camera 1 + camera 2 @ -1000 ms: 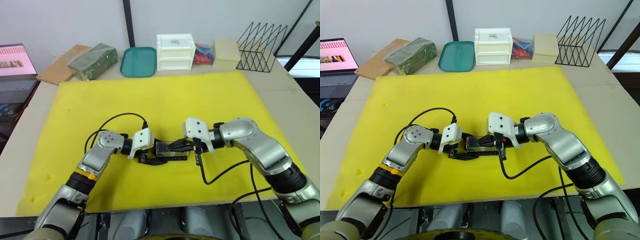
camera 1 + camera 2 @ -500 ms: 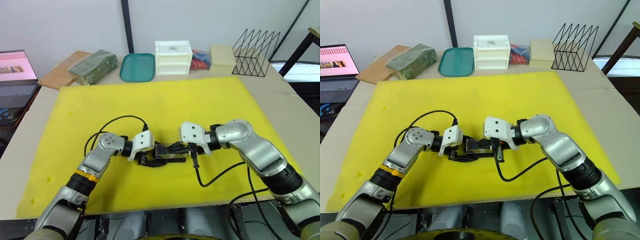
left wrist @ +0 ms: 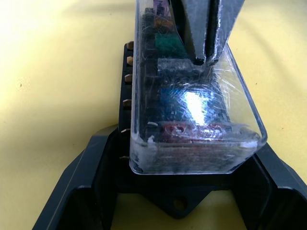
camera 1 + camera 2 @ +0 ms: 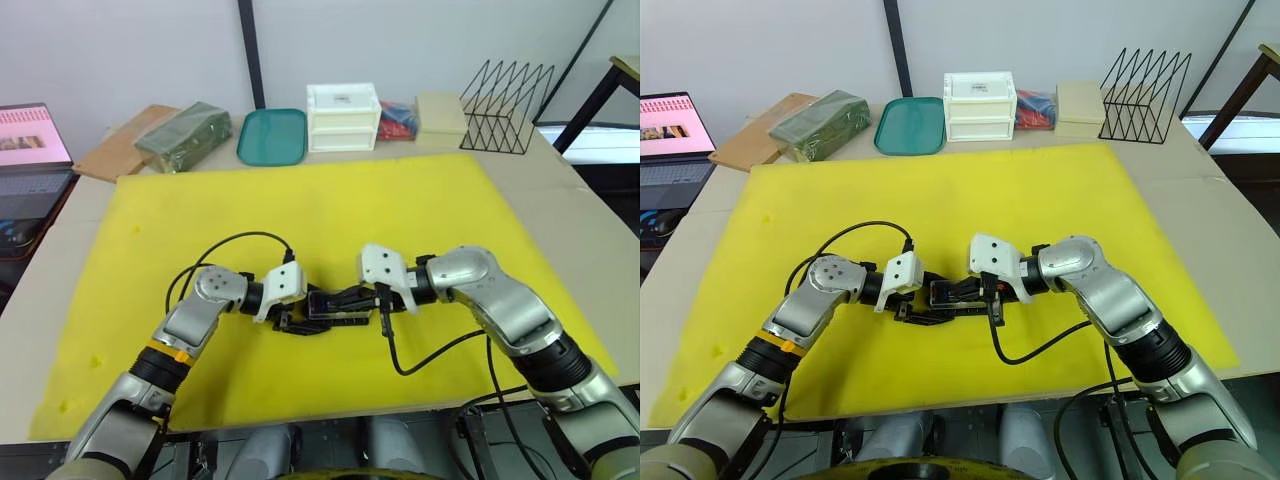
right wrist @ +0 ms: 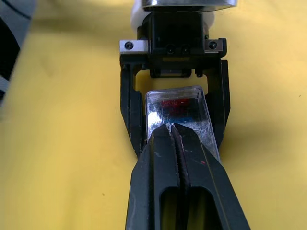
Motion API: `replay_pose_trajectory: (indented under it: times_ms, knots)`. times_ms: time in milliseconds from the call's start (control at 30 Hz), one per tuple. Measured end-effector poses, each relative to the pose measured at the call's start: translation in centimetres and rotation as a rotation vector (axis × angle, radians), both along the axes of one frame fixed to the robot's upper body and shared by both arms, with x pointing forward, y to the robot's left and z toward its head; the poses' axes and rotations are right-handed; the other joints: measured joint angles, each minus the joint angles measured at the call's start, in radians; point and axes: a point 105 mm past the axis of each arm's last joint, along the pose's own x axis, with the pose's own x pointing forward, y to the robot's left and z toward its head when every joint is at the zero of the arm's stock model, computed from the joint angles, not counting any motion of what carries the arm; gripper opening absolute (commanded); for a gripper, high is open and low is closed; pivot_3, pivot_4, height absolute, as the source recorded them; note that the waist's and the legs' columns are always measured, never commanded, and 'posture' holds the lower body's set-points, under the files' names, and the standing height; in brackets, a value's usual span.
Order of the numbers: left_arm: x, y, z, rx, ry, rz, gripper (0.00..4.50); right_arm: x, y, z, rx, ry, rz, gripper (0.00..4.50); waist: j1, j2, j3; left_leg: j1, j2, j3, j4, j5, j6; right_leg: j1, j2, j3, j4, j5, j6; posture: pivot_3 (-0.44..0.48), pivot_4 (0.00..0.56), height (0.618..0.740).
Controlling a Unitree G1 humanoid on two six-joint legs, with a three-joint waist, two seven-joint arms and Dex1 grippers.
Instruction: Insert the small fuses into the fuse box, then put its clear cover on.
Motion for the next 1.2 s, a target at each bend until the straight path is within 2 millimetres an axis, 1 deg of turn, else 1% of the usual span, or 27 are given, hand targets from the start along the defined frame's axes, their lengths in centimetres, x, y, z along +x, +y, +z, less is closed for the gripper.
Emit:
replay_pose_trajectory:
  times_ms: [167, 200, 233, 300, 400, 433, 467, 533, 633, 667, 733, 800, 833, 900, 1033, 1100, 1200]
  knots:
    - [-0.1, 0.1, 0.4, -0.005, -0.023, -0.014, 2.75, 0.3, -1.0, 1.1, 0.035, 0.081, -0.065, 0.01, 0.003, 0.002, 0.007, -0.007, 0.000, 0.000, 0.001, 0.000, -0.001, -0.006, 0.000, 0.000, 0.000, 0.000, 0.000, 0.000, 0.150, 0.740]
    - [-0.1, 0.1, 0.5, -0.004, -0.026, -0.015, 2.75, 0.4, -1.4, 1.5, 0.036, 0.086, -0.075, 0.01, 0.003, 0.002, 0.007, -0.010, 0.000, 0.000, 0.002, 0.001, -0.002, -0.010, 0.000, 0.000, 0.000, 0.000, 0.000, 0.000, 0.150, 0.740]
    - [-0.1, 0.1, 0.6, -0.002, -0.030, -0.017, 2.75, 0.3, -1.6, 2.0, 0.040, 0.082, -0.080, 0.01, 0.003, 0.002, 0.007, -0.015, 0.000, 0.000, 0.003, 0.004, -0.008, -0.014, 0.000, 0.000, 0.001, 0.001, -0.001, 0.000, 0.150, 0.740]
    - [-0.2, 0.3, 0.7, 0.003, -0.032, -0.016, 3.48, 0.0, -2.0, 2.6, 0.035, 0.072, -0.074, 0.00, 0.003, 0.002, 0.008, -0.017, 0.000, 0.000, 0.004, 0.004, -0.008, -0.016, 0.000, 0.000, 0.001, 0.001, -0.001, 0.000, 0.150, 0.740]
    - [-0.1, 0.7, 0.9, 0.016, -0.029, -0.007, 4.40, -0.2, -2.6, 3.3, 0.020, 0.045, -0.067, 0.00, 0.004, 0.002, 0.009, -0.017, 0.000, 0.000, 0.004, 0.004, -0.007, -0.015, -0.001, 0.000, 0.001, 0.001, -0.001, 0.000, 0.150, 0.740]
    - [-0.1, 0.9, 1.0, 0.022, -0.031, -0.003, 4.50, -0.2, -2.9, 3.5, 0.009, 0.037, -0.069, 0.43, 0.004, 0.002, 0.009, -0.017, 0.000, 0.000, 0.004, 0.003, -0.005, -0.015, -0.001, 0.000, 0.001, 0.001, -0.001, 0.000, 0.150, 0.740]
    - [-0.1, 1.2, 1.1, 0.030, -0.035, -0.002, 4.50, -0.2, -3.1, 3.5, -0.003, 0.029, -0.070, 0.65, 0.004, 0.002, 0.010, -0.017, 0.000, 0.000, 0.004, 0.003, -0.005, -0.015, -0.001, 0.000, 0.001, 0.001, -0.001, 0.000, 0.150, 0.740]
    - [-0.1, 1.7, 1.2, 0.042, -0.034, 0.003, 4.50, -0.3, -3.5, 3.6, -0.015, 0.020, -0.074, 1.24, 0.003, 0.002, 0.011, -0.017, 0.000, 0.001, 0.004, 0.003, -0.005, -0.015, -0.001, 0.000, 0.001, 0.001, -0.001, 0.000, 0.150, 0.740]
    - [-0.5, 2.3, 1.4, 0.039, -0.022, 0.017, 4.50, -0.4, -4.2, 3.8, -0.041, 0.005, -0.072, 2.39, 0.002, 0.002, 0.016, -0.018, 0.000, 0.001, 0.004, 0.003, -0.006, -0.016, -0.001, 0.000, 0.001, 0.001, -0.001, 0.000, 0.150, 0.740]
    - [-0.8, 2.9, 1.6, 0.041, -0.019, 0.031, 4.50, -0.4, -4.9, 4.0, -0.059, -0.005, -0.078, 2.76, 0.001, 0.002, 0.019, -0.018, 0.000, 0.001, 0.004, 0.003, -0.006, -0.016, -0.001, 0.000, 0.001, 0.001, -0.001, 0.000, 0.150, 0.740]
    - [-1.2, 4.9, 2.0, 0.051, -0.003, 0.084, 4.50, -0.2, -6.5, 4.8, -0.098, -0.040, -0.105, 3.48, -0.001, 0.003, 0.023, -0.019, 0.000, 0.001, 0.004, 0.003, -0.006, -0.017, -0.001, 0.000, 0.001, 0.001, -0.001, 0.000, 0.150, 0.740]
    - [-1.4, 6.9, 2.9, 0.056, 0.014, 0.154, 4.50, -0.3, -7.9, 5.5, -0.135, -0.075, -0.125, 4.15, 0.001, 0.003, 0.027, -0.019, 0.000, 0.001, 0.004, 0.003, -0.005, -0.017, -0.001, 0.000, 0.001, 0.001, -0.001, 0.000, 0.150, 0.740]
    - [-1.6, 7.8, 3.4, 0.054, 0.021, 0.190, 4.50, -0.4, -8.6, 5.8, -0.150, -0.089, -0.130, 4.47, 0.003, 0.003, 0.029, -0.019, 0.000, 0.001, 0.004, 0.001, -0.001, -0.017, -0.001, 0.000, 0.001, 0.001, -0.001, 0.000, 0.150, 0.740]
    - [-2.2, 9.4, 4.7, 0.046, 0.032, 0.255, 4.50, -0.8, -9.8, 5.8, -0.183, -0.089, -0.143, 4.47, 0.004, 0.003, 0.033, -0.019, 0.000, 0.001, 0.004, 0.000, -0.001, -0.017, -0.001, 0.000, 0.001, 0.001, -0.001, 0.000, 0.150, 0.740]
    - [-3.5, 11.6, 7.3, 0.023, 0.040, 0.367, 4.50, -1.5, -12.1, 5.5, -0.245, -0.077, -0.160, 4.47, 0.006, 0.003, 0.039, -0.020, 0.000, 0.002, 0.005, 0.000, -0.001, -0.017, -0.001, 0.000, 0.001, 0.001, -0.001, 0.000, 0.150, 0.740]
    - [-4.1, 12.7, 8.2, 0.037, 0.031, 0.414, 4.50, -1.8, -13.4, 5.7, -0.279, -0.072, -0.186, 4.47, 0.005, 0.004, 0.041, -0.020, 0.000, 0.002, 0.005, 0.000, -0.001, -0.017, -0.001, 0.000, 0.001, 0.001, -0.001, 0.000, 0.150, 0.740]
    - [-4.8, 13.9, 9.5, 0.048, 0.028, 0.469, 4.50, -1.9, -15.1, 6.8, -0.305, -0.089, -0.230, 4.47, 0.005, 0.005, 0.043, -0.019, 0.000, 0.003, 0.005, 0.000, -0.001, -0.017, -0.001, 0.000, 0.001, 0.001, -0.001, 0.000, 0.150, 0.740]
